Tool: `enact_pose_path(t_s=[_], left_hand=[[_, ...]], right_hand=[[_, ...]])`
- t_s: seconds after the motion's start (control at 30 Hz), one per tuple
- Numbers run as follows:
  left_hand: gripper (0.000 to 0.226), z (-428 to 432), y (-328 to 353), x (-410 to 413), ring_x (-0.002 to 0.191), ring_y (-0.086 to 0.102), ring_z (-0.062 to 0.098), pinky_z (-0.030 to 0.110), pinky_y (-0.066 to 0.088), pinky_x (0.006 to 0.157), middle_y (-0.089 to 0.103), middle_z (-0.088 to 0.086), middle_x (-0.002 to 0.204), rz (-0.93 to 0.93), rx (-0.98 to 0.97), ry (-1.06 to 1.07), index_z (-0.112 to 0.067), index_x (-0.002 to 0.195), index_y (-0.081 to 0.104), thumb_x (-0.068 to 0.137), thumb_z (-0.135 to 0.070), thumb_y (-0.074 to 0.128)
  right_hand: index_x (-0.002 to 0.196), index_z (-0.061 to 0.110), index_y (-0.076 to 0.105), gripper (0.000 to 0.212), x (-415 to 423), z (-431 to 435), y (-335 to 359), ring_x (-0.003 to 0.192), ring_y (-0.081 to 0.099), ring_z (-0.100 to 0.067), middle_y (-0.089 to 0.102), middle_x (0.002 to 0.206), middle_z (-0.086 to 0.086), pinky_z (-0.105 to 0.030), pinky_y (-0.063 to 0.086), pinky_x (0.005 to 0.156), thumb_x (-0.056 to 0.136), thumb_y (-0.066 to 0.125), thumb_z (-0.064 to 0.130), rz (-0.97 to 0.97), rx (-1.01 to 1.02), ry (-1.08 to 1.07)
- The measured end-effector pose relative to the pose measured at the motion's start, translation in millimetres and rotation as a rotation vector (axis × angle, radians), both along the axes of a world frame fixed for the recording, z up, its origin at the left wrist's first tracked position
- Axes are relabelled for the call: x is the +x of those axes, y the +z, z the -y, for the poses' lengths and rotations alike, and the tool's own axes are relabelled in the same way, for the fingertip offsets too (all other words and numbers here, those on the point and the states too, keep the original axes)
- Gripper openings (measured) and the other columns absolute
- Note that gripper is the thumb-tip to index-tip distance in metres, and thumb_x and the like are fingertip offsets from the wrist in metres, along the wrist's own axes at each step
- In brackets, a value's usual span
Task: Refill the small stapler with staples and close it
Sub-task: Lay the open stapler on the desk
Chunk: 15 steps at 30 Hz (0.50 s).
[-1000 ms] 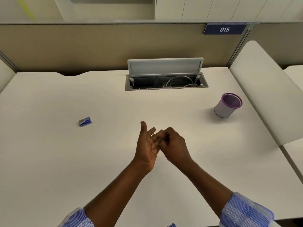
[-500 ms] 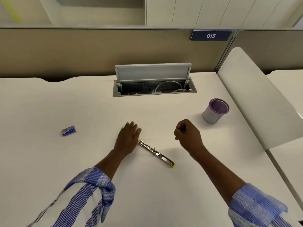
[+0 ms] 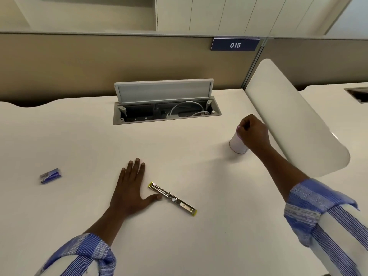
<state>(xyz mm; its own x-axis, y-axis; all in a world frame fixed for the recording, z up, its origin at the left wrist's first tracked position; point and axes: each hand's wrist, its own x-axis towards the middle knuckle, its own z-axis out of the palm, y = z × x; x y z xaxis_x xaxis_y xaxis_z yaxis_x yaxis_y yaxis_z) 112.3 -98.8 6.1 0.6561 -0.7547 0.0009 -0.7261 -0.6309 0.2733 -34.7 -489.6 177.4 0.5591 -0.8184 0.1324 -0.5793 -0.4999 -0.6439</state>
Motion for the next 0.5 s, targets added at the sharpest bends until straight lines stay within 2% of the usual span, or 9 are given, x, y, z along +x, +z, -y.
enact_pose_path(t_s=[0.17,0.27,0.5], left_hand=[[0.126,1,0,0,0.158,-0.006,0.023,0.051,0.01,0.125,-0.006,0.002,0.171,-0.008,-0.013,0.006,-0.017,0.162,0.007,0.07,-0.096,0.041],[0.126,1,2,-1,0.158,-0.005,0.023,0.05,0.01,0.126,-0.005,0.002,0.171,-0.006,-0.027,0.01,-0.017,0.161,0.008,0.069,-0.096,0.042],[0.125,1,4,-2,0.158,-0.005,0.022,0.05,0.01,0.126,-0.005,0.001,0.171,0.002,-0.037,0.017,-0.018,0.162,0.007,0.07,-0.096,0.042]], right_hand=[[0.09,0.007,0.066,0.011,-6,35,-13,0.09,0.061,-0.027,0.068,0.09,-0.005,-0.026,0.041,0.074,0.085,0.056,0.006,-0.105,-0.025,-0.05],[0.09,0.007,0.067,0.013,-8,44,-22,0.088,0.061,-0.026,0.067,0.088,-0.004,-0.027,0.042,0.073,0.086,0.054,0.006,-0.136,-0.002,-0.059],[0.082,0.018,0.06,0.013,-8,47,-30,0.084,0.053,-0.023,0.062,0.087,-0.003,-0.027,0.039,0.071,0.087,0.057,0.007,-0.23,0.005,-0.021]])
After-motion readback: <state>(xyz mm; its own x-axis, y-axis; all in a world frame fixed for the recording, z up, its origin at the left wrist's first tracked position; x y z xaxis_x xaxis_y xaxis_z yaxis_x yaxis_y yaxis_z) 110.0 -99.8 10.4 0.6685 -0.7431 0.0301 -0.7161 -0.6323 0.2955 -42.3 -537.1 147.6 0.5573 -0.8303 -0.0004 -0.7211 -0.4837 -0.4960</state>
